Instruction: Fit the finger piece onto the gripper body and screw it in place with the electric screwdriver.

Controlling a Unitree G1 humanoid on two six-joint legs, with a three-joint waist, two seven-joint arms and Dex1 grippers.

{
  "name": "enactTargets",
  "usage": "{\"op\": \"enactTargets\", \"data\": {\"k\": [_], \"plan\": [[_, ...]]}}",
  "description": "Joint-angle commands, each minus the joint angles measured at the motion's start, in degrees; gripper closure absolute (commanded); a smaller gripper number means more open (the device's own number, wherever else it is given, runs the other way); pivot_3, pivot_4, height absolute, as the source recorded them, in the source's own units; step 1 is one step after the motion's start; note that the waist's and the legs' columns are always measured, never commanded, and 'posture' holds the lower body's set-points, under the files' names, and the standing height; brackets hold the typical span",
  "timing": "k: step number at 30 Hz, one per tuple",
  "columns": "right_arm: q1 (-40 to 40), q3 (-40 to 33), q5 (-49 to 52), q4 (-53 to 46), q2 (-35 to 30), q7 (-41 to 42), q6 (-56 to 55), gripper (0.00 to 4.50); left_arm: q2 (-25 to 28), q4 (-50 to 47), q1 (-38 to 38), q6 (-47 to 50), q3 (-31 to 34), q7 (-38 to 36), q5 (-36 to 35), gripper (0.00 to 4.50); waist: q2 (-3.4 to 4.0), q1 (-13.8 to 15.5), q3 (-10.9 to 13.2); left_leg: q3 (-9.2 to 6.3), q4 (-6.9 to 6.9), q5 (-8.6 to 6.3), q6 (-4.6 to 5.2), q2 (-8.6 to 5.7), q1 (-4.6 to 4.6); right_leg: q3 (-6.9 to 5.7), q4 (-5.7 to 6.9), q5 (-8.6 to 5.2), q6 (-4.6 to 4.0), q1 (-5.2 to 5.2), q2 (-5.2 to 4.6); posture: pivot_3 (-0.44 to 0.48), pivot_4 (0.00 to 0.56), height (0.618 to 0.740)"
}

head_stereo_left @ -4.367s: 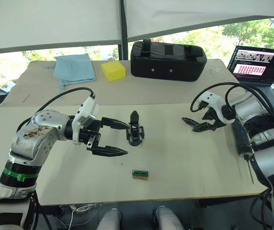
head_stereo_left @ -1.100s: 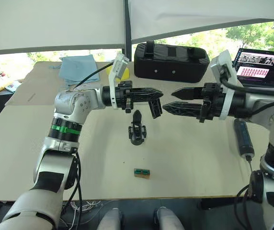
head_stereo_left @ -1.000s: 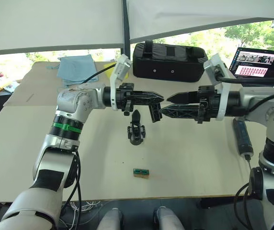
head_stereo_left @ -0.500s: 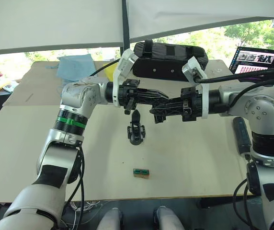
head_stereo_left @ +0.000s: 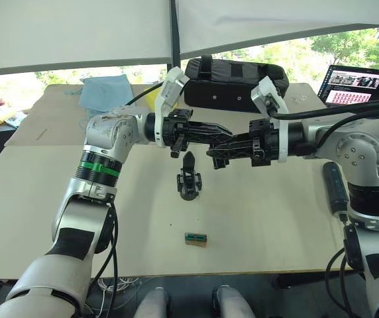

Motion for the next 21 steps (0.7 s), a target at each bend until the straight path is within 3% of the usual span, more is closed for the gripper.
{"op": "enactTargets", "data": {"k": [1,3,8,16,21], "plan": [[-1.0,-3.1,1.4,-1.6,-0.6,-0.4,-0.5,2.35,-0.2,-0.4,-1.0,-0.7,0.4,-0.1,0.7,4.50,0.00,0.0,0.0,0.00,0.00,0.00,0.00,0.00,-0.01,0.00,0.00,0.00,0.00,0.00,0.00,0.000,0.150,0.740],[-0.4,-2.4,0.4,-2.5,-1.2,-0.6,-2.0,1.63,-0.1,-0.4,-0.9,-0.7,0.6,-0.3,1.0,4.50,0.00,0.0,0.0,0.00,0.01,0.00,0.01,0.00,-0.02,0.00,0.00,0.00,0.00,0.00,0.00,0.000,0.150,0.740],[-0.9,-3.9,2.6,-1.9,-0.5,-1.5,0.2,1.63,0.0,-0.5,-0.6,-0.4,0.7,-0.3,1.3,4.50,0.00,0.0,0.0,0.00,0.02,-0.01,0.01,0.00,-0.02,0.00,0.00,0.00,0.00,0.00,0.00,0.000,0.150,0.740],[0.0,-1.9,1.6,-2.9,-1.2,-1.3,-1.4,4.09,-0.4,0.1,-0.8,-0.3,1.3,-0.2,1.7,4.50,0.00,0.0,0.0,0.00,0.02,-0.01,0.02,0.00,-0.03,0.00,0.01,0.00,0.00,-0.02,0.00,0.000,0.150,0.740],[1.0,-1.4,0.0,-3.5,-1.9,-0.9,-3.9,4.13,-0.5,1.0,-1.3,-0.4,1.7,-0.3,1.8,4.50,0.00,0.0,0.0,0.00,0.07,-0.01,0.02,0.00,-0.04,0.00,0.02,0.00,0.01,-0.01,0.00,0.000,0.150,0.740]]}}
